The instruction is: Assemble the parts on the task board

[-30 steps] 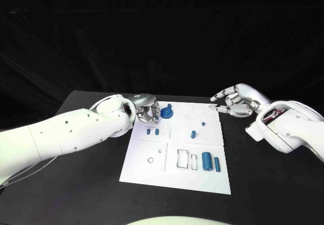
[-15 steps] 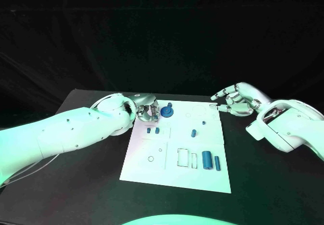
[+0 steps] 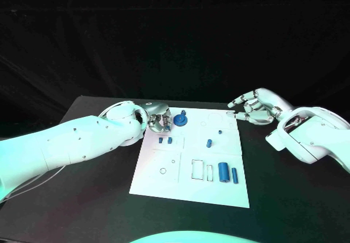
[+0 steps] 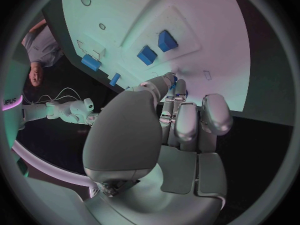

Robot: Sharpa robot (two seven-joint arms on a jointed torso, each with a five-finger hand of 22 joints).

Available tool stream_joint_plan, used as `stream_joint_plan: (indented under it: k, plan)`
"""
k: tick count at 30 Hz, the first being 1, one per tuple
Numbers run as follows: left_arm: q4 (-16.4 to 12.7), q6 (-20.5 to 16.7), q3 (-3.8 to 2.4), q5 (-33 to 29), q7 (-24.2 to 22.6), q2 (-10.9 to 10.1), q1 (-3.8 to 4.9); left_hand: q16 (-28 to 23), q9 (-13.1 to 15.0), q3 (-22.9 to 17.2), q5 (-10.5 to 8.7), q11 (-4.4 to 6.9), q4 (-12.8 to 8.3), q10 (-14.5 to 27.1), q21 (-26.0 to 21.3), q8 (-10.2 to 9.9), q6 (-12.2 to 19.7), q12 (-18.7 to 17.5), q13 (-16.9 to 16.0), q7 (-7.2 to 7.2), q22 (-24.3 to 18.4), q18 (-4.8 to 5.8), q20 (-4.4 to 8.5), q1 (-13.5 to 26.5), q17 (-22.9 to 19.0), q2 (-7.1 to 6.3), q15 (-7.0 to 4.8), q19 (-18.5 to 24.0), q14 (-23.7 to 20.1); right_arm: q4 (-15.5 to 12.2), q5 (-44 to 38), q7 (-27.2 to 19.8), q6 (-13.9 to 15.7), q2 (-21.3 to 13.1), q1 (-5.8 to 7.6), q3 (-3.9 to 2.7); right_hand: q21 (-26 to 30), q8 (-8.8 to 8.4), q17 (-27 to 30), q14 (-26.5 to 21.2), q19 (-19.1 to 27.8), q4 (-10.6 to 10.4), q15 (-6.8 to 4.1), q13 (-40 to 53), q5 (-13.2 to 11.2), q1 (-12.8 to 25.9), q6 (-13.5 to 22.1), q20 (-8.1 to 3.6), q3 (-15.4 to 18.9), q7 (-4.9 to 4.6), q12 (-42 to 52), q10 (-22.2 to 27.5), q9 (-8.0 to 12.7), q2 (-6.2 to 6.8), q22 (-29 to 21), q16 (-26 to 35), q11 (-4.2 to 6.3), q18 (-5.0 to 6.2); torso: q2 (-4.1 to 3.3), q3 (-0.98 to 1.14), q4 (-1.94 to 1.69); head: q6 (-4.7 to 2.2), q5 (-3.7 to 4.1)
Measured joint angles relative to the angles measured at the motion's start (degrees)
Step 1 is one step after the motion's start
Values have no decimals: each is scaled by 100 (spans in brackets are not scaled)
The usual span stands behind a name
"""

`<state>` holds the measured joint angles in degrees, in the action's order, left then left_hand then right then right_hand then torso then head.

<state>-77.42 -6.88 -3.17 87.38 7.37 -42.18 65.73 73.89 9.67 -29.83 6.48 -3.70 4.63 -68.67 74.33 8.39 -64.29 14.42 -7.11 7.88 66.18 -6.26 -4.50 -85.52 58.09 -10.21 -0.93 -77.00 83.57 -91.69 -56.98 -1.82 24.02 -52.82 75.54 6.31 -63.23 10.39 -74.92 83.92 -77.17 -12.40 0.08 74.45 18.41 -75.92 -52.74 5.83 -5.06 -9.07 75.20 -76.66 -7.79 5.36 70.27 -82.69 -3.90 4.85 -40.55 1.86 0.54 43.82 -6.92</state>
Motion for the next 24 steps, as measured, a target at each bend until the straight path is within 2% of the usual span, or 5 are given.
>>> stream_joint_plan:
  k: [3, 24]
  plan:
    - [8, 32, 2, -1, 0, 11, -12, 0, 0, 0, -1, 0, 0, 0, 0, 0, 0, 0, -7, 0, -14, 0, 0, 36, -21, -36, 0, 0, 0, 1, 0, 0, 0, 0, 0, 0, 0, 0, 0, 0, 0, 0, 0, 0, 0, 0, 0, 0, 0, 0, 0, 0, 0, 0, 0, 0, 0, 0, -1, 0, 0, 5, 1]
    - [22, 133, 3, -5, 0, 10, -32, 0, -7, 17, -21, 0, -17, 0, 0, -2, 3, -23, -10, -3, -14, 0, 0, 37, -56, -37, 0, 0, 0, 2, 0, 0, 0, -9, 0, 0, 0, 0, 1, 0, 0, 0, 0, -1, 0, 0, 0, 0, 0, 0, 0, 0, 0, 0, 0, 0, 0, 0, -1, 2, 3, 29, 1]
